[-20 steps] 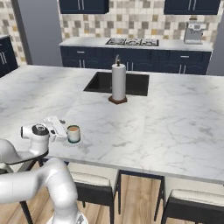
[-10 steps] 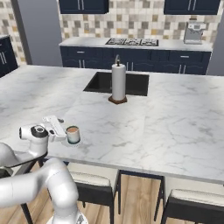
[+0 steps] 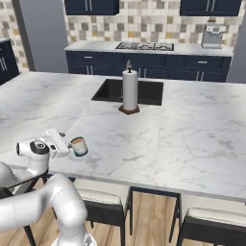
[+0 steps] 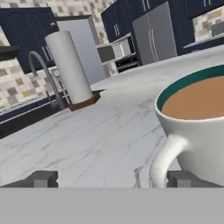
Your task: Pick the cup of tea, navigate to the dining table, and place it on the saucer.
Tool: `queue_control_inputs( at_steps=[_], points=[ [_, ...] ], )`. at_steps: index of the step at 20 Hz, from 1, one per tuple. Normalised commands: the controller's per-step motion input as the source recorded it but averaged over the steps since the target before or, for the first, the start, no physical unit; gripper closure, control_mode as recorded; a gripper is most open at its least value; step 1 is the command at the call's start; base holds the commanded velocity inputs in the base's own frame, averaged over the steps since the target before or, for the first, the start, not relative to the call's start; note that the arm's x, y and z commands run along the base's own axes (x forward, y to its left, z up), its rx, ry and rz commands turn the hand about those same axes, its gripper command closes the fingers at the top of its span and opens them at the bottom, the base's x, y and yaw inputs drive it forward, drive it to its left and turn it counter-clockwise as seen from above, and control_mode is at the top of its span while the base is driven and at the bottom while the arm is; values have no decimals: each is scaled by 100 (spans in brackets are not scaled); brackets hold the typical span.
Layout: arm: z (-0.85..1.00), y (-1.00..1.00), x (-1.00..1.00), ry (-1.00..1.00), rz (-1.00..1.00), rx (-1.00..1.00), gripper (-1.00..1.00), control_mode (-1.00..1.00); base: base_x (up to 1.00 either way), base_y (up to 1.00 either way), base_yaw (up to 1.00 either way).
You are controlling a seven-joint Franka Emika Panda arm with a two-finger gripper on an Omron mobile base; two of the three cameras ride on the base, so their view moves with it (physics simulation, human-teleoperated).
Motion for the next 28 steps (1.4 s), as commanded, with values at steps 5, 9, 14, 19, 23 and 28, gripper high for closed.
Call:
queue_control_inputs(
  at_steps=[5,9,14,19,23,28],
  points=[
    [-9,25,-29,-3,-1,5,-100,-100,0,0,0],
    [22,10,-26,-9,-4,5,-100,-100,0,0,0],
    [47,0,-5,-10,-6,1,-100,-100,0,0,0],
    [47,0,-25,-7,-7,7,-100,-100,0,0,0],
    [49,0,-49,-1,-4,17,-100,-100,0,0,0],
    [63,-1,-27,0,0,22,-100,-100,0,0,0]
  ],
)
